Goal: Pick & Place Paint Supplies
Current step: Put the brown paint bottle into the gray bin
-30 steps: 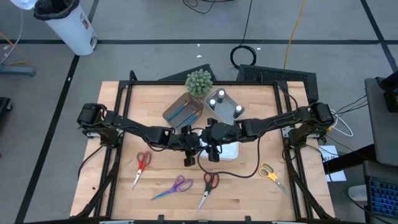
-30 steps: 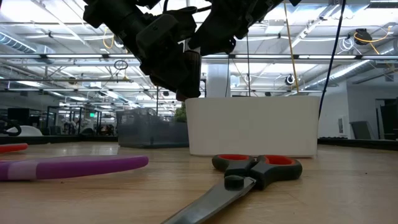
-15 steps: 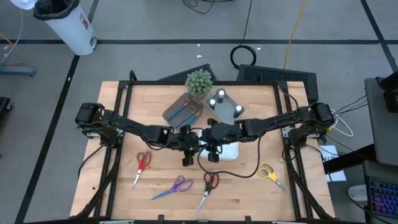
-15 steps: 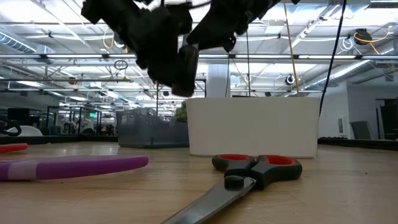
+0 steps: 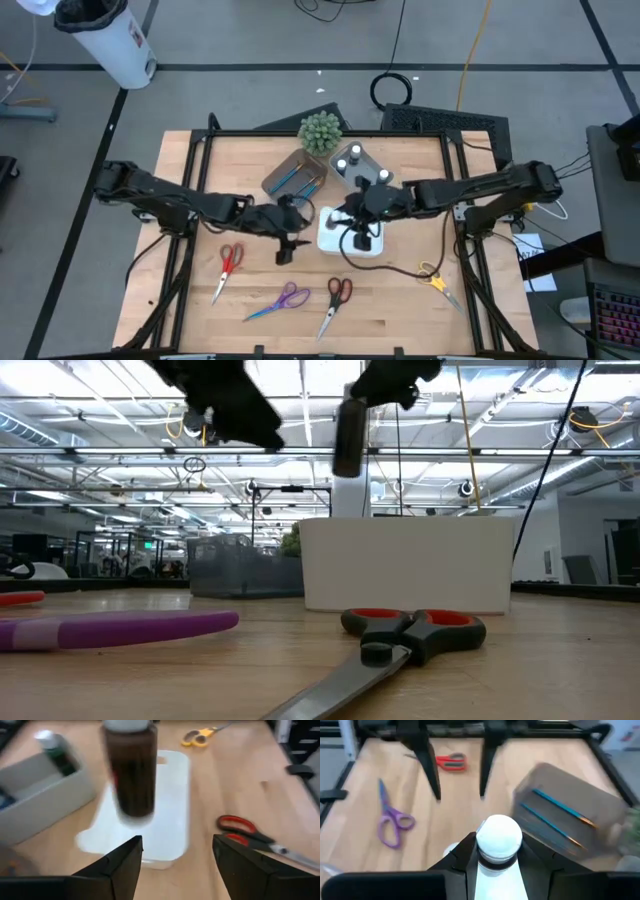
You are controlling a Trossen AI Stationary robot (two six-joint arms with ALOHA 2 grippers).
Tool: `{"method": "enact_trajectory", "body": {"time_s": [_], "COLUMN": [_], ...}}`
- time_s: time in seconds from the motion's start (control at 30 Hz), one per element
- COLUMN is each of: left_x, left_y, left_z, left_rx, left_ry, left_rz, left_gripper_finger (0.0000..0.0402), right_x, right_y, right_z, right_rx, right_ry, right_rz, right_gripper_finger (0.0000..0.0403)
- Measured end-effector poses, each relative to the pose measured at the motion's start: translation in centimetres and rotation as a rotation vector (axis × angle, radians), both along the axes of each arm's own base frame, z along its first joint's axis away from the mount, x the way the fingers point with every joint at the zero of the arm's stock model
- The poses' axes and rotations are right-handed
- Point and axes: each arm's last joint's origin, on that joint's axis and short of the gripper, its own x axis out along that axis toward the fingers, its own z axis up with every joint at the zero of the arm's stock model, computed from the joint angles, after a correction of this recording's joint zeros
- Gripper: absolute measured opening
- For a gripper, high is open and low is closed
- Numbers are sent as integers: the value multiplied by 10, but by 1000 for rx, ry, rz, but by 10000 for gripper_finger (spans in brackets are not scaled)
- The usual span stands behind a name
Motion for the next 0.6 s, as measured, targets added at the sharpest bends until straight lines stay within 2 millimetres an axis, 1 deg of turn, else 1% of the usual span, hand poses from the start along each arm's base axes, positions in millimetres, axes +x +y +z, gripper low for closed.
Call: {"method": "enact_trajectory", "body": {"time_s": [0.07, 0.13, 0.2, 0.27, 0.43, 0.5, 0.6], "left_x": [-13, -27, -45, -63, -109, -125, -145], "left_y": [3, 6, 10, 14, 23, 27, 31], "left_z": [2, 8, 11, 12, 4, -3, -15], "left_rx": [24, 33, 41, 51, 30, 14, -11], "left_ry": [-10, -51, -83, -125, -266, -327, -401], "left_rz": [29, 57, 86, 117, 160, 167, 175], "left_gripper_finger": [250, 248, 248, 251, 253, 253, 253], "right_x": [-9, -19, -29, -37, -58, -65, -73], "right_y": [-2, -4, -7, -9, -18, -27, -43], "right_z": [3, 11, 15, 21, 31, 33, 29], "right_rx": [-10, -20, -36, -41, -59, -57, -59], "right_ry": [27, 22, 40, 16, -21, -37, -32], "right_rz": [-33, -69, -112, -135, -197, -228, -292], "right_gripper_finger": [97, 97, 97, 97, 97, 97, 97]}}
